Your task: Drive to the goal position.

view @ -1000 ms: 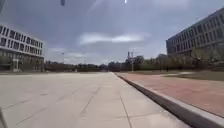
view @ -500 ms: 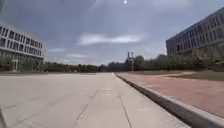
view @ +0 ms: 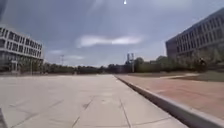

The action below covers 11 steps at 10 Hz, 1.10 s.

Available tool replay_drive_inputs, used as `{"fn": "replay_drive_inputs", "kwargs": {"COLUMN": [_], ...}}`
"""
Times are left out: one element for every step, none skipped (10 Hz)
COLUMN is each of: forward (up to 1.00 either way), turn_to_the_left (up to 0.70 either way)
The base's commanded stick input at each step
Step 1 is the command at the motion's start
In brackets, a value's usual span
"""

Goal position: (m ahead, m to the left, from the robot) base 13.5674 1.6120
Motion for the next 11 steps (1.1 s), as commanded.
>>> {"fn": "replay_drive_inputs", "kwargs": {"forward": [1.00, 1.00, 1.00, 1.00, 1.00, 1.00, 1.00, 1.00, 1.00, 1.00, 1.00], "turn_to_the_left": [0.00, 0.00, 0.00, 0.00, 0.00, 0.00, 0.00, 0.00, 0.00, 0.00, 0.00]}}
